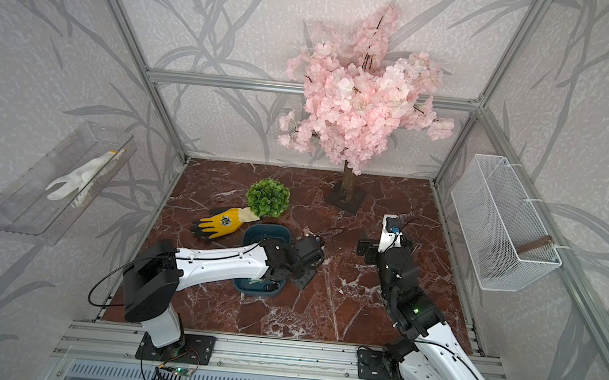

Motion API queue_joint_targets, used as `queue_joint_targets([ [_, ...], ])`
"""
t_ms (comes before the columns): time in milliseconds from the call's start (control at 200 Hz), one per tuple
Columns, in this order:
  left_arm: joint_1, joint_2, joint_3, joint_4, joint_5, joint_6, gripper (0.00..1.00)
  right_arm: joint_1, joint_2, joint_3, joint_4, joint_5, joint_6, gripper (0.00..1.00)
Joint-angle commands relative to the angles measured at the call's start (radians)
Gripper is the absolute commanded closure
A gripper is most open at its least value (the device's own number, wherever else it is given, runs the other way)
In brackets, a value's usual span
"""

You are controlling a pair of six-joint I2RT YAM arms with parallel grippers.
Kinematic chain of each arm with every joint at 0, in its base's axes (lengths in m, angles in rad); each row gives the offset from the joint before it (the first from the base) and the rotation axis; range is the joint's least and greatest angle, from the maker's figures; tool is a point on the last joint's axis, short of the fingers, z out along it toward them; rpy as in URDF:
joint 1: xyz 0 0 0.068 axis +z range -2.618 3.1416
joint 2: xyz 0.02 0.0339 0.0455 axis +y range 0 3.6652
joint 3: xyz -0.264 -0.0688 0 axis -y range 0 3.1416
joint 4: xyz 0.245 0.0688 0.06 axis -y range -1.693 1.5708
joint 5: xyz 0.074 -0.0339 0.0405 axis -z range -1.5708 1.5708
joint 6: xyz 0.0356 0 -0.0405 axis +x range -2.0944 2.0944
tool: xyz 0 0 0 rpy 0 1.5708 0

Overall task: Take the keys out of the storage box
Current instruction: Place the key at the center of the board.

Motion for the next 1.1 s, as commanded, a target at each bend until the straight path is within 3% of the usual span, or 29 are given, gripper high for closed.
queue_joint_targets([
  [0, -0.003, 0.027, 0.032, -0.039, 0.0, 0.005, 1.0, 0.001, -0.007, -0.004, 0.016, 0.021, 0.007, 0.01],
  [685, -0.005, 0.119, 0.112, -0.077, 0.057, 0.044, 0.88, -0.003, -0.006, -0.015, 0.022, 0.03, 0.011, 0.01],
  [825, -0.004, 0.093, 0.097, -0.057, 0.054, 0.037, 0.74, -0.006, -0.006, -0.014, 0.02, 0.032, 0.011, 0.01],
  [1095, 0.01, -0.01, 0.072, -0.036, 0.009, -0.002, 0.58, -0.009, -0.006, -0.007, 0.019, 0.033, 0.001, 0.01],
])
